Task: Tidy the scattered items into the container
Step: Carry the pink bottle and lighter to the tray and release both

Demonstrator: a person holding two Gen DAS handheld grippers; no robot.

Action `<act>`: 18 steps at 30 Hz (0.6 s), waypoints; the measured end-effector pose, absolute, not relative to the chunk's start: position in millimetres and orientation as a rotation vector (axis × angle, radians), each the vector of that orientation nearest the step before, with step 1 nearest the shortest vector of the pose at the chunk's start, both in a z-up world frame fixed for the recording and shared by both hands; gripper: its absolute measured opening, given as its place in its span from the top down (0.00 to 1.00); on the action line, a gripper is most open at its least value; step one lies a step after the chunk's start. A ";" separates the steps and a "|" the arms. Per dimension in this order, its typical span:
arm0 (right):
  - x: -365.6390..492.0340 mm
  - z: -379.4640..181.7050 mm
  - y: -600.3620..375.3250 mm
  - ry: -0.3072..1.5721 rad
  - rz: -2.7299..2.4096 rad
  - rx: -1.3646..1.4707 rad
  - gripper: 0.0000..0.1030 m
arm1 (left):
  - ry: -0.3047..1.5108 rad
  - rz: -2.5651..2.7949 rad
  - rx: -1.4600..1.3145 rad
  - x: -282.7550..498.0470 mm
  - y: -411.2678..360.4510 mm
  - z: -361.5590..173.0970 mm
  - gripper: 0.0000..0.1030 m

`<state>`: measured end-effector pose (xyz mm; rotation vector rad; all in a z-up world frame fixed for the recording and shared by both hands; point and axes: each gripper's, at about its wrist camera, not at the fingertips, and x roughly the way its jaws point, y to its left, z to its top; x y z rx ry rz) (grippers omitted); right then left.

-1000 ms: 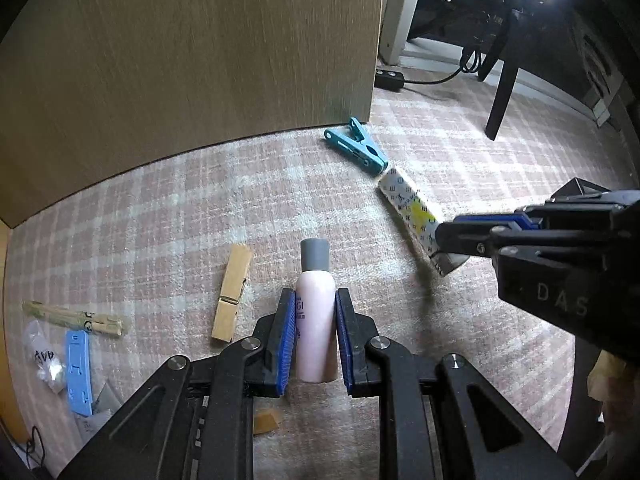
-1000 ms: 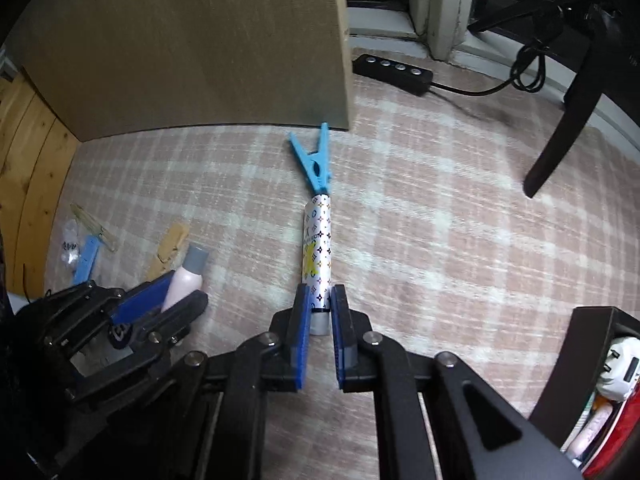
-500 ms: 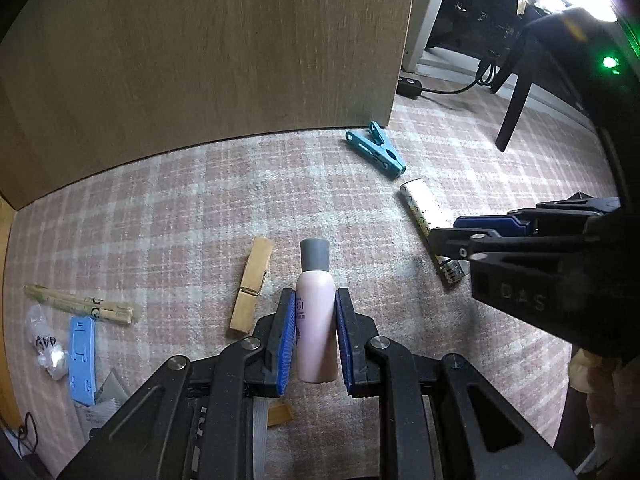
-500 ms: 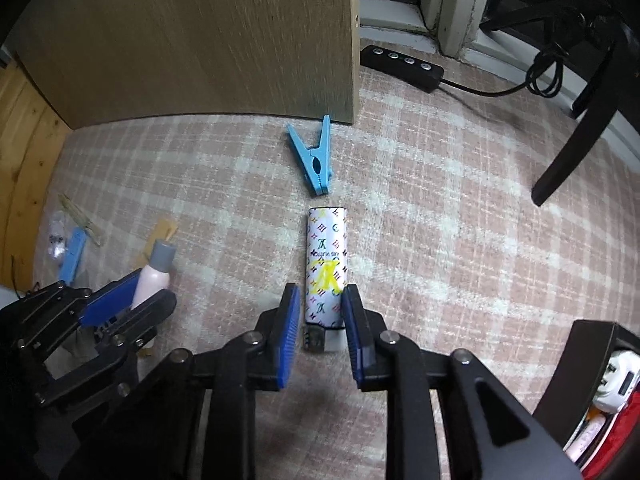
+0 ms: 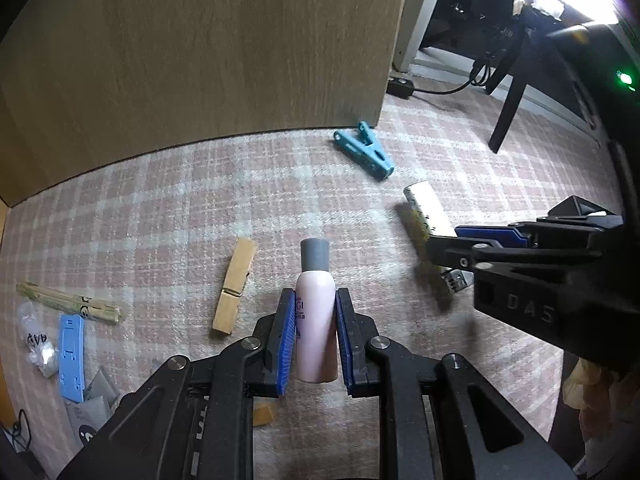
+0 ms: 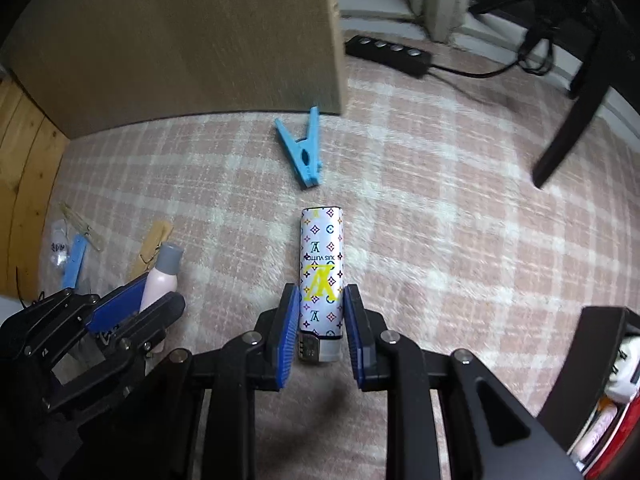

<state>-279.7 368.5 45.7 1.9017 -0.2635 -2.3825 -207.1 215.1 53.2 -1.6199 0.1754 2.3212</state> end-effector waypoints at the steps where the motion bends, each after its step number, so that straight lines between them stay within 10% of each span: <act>1: -277.8 49.6 371.0 -0.273 -2.388 1.893 0.78 | 0.174 2.319 -1.613 -205.7 217.9 55.8 0.82; 18: -88.8 101.9 514.6 -0.467 -2.666 1.870 0.78 | 0.258 2.097 -1.405 -124.6 375.9 118.8 0.82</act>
